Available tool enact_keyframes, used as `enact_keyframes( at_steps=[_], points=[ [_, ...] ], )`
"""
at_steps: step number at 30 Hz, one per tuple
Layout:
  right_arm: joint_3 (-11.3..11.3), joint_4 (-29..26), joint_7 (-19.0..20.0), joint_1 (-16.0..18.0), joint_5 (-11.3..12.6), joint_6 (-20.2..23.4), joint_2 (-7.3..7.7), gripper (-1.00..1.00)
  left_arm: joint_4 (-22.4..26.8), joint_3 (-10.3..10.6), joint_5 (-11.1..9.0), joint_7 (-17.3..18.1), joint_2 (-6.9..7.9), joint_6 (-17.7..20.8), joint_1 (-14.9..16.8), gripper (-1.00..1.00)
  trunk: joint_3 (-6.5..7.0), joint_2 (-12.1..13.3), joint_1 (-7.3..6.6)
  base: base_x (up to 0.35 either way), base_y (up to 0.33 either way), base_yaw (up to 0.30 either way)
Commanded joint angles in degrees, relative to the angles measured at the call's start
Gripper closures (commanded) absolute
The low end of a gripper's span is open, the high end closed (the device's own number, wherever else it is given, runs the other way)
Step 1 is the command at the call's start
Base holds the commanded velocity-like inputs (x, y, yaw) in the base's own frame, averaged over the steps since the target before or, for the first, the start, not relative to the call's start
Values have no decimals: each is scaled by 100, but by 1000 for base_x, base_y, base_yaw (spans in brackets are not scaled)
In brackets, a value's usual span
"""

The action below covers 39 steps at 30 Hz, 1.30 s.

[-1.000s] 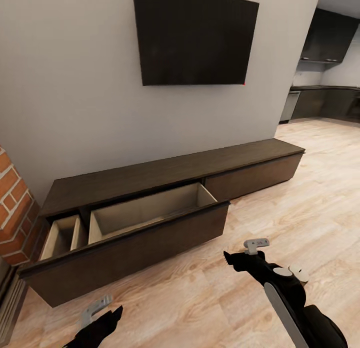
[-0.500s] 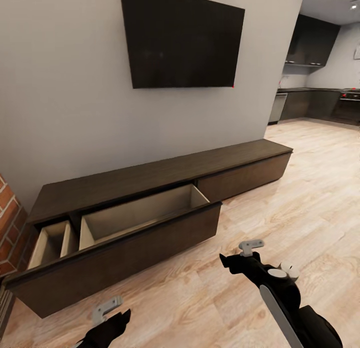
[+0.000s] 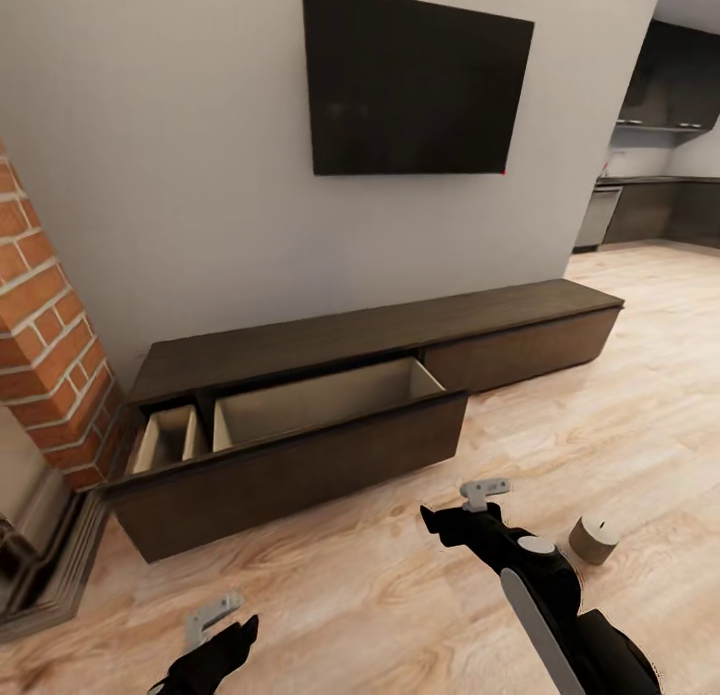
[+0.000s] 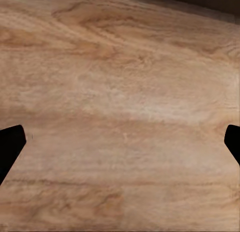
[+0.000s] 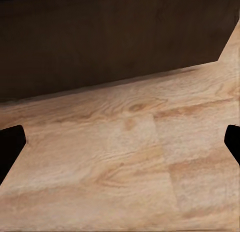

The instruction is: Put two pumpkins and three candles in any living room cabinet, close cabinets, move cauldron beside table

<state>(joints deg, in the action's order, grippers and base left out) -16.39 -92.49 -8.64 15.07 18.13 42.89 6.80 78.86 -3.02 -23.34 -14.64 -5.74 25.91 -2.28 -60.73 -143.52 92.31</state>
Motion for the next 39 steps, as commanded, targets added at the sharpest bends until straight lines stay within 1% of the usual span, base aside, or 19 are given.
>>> enact_keyframes(
  at_steps=[1,3,5,6,8,9,12,13,14,15,18,19,21,22,23,29,39],
  points=[
    [-15,-6,-59,12,59,18,-16,-100,11,-12,-60,-36,-2,16,-6,-100,-4,-2,-4,-339,0,288],
    [-23,-6,-56,50,62,55,-63,-100,12,-91,-76,-33,-1,-2,-34,-100,-4,-2,-4,-342,0,291],
    [-77,-6,-54,70,63,148,-92,-100,13,-230,-121,-25,-6,-42,-52,-100,-4,-2,-4,-344,0,293],
    [-227,-6,-54,86,60,274,-117,-100,24,-400,-185,-14,-17,-116,-85,-100,-4,-2,-4,-345,0,295],
    [-420,-6,-58,98,56,364,-135,-100,60,-558,-254,-7,-26,-199,-149,-100,-4,-2,-4,-345,3,295],
    [-594,-6,-58,106,54,431,-148,-100,116,-702,-316,-3,-31,-280,-227,-100,-4,-2,-4,-345,34,296],
    [-763,-7,-59,137,52,513,-166,-100,230,-927,-409,1,-42,-375,-337,-100,-4,-2,-4,-339,69,297],
    [-833,-8,-56,159,52,549,-192,-100,302,-1094,-484,3,-49,-423,-418,-100,-4,-2,-4,-298,128,297],
    [-1005,-7,-58,177,46,584,-325,-100,404,-1434,-679,26,-55,-511,-565,-100,-4,-2,-4,-147,215,297],
    [-1328,-7,-63,194,39,603,-454,-100,468,-2005,-1037,67,-56,-594,-722,-100,-4,-2,-4,-25,279,298],
    [-1459,-7,-65,196,39,605,-473,-100,470,-2093,-1077,67,-53,-599,-739,-100,-4,-2,-4,-16,284,298],
    [-1631,-6,-67,197,33,606,-515,-100,464,-2155,-1106,67,-54,-603,-751,-100,-4,-2,-4,-4,291,297],
    [-1693,-6,-67,198,21,606,-527,-100,458,-2166,-1111,67,-51,-603,-753,-100,-4,-2,-4,-3,292,297],
    [-1777,-6,-69,192,-167,607,-543,-100,448,-2181,-1115,67,-48,-604,-755,-100,-4,-2,-4,25,294,297],
    [-1787,-6,-69,191,-236,607,-545,-100,444,-2182,-1113,67,-44,-604,-756,-100,-4,-2,-4,44,294,297],
    [-1804,-6,-68,189,-349,607,-548,-100,424,-2185,-1112,67,-22,-604,-756,-100,-4,-2,-4,64,295,297],
    [-1814,-6,-67,189,-362,607,-554,-100,393,-2186,-1111,59,-9,-604,-756,-100,-4,-2,-4,80,296,297]
  ],
)
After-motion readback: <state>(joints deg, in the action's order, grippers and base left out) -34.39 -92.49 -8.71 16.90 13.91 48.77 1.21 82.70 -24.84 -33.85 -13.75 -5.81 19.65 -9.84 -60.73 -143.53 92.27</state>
